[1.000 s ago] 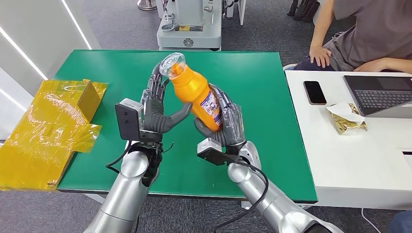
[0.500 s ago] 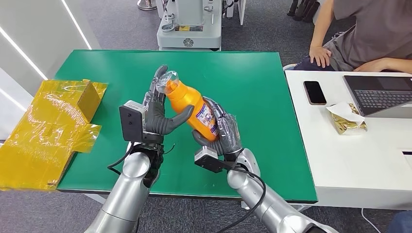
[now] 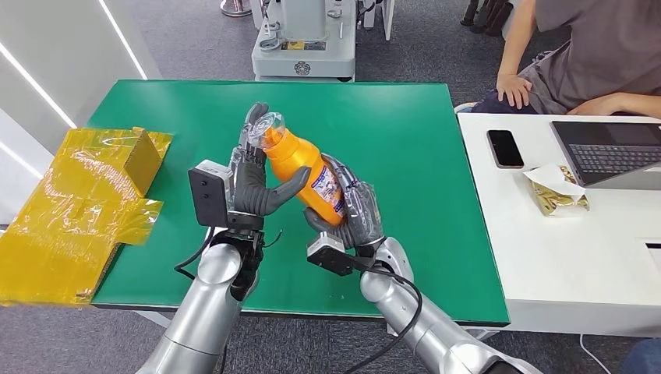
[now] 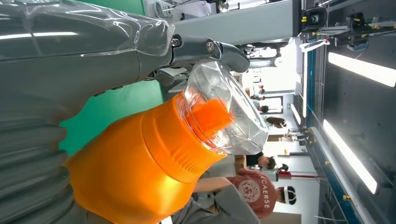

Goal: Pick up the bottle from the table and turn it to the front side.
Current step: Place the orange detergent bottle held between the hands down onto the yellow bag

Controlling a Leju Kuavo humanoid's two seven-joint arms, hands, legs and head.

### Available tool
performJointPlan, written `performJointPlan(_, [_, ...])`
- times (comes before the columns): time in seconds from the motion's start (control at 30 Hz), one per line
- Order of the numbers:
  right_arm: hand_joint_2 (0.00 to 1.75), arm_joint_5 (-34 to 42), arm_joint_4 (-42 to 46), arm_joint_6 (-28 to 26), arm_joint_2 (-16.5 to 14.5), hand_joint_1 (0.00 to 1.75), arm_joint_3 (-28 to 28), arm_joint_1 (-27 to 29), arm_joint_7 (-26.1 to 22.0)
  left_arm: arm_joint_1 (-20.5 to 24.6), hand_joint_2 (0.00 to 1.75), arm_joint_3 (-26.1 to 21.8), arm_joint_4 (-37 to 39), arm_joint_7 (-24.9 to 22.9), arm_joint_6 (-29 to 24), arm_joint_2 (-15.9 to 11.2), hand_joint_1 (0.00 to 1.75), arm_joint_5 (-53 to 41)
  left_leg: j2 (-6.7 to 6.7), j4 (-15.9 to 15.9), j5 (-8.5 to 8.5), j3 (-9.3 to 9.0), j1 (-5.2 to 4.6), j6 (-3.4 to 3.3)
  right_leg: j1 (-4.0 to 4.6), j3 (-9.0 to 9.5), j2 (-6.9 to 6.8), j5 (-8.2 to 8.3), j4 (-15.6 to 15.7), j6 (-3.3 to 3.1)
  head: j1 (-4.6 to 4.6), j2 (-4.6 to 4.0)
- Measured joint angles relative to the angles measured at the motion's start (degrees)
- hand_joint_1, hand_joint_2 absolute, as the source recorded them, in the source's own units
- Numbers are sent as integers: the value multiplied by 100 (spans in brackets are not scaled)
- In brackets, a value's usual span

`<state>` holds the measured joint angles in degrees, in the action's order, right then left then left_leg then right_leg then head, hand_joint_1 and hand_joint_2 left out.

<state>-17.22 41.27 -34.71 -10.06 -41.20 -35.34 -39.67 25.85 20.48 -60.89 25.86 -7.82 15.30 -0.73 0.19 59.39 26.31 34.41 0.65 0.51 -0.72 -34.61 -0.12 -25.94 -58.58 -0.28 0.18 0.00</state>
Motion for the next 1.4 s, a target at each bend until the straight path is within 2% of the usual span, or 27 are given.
performJointPlan(0.6, [175, -85, -62, -31, -142, 175, -9, -138, 8, -21, 175, 42, 7, 2, -26, 0, 0, 139, 1, 0, 0, 0, 0, 0, 0, -1, 1, 0, 0, 0, 1, 0])
performJointPlan(0.63, [175, -85, -72, -28, -145, 175, -11, -144, 8, -21, 175, 42, 7, 2, -29, 0, 5, 144, 1, 0, 0, 0, 0, 0, 0, -1, 1, 0, 0, 0, 0, 0])
performJointPlan(0.73, [175, -92, -114, -7, -156, 175, -19, -177, 12, -17, 175, 44, 9, 2, -45, 0, 136, 159, 1, 0, 0, 0, 0, 0, 0, -1, 1, 0, 0, 0, 1, 0])
performJointPlan(0.77, [175, -95, -132, -1, -164, 175, -20, -192, 14, -12, 175, 44, 12, 0, -51, 0, 175, 157, 1, 0, 0, 0, 0, 0, 0, -1, 1, 0, 0, 0, 2, 0])
performJointPlan(1.4, [175, -95, -379, 78, -196, 175, -20, -303, 30, 54, 175, 46, 125, -69, -118, -11, 175, 82, 1, 0, 0, 0, 0, 0, 0, -1, 1, 0, 0, 0, 1, 0])
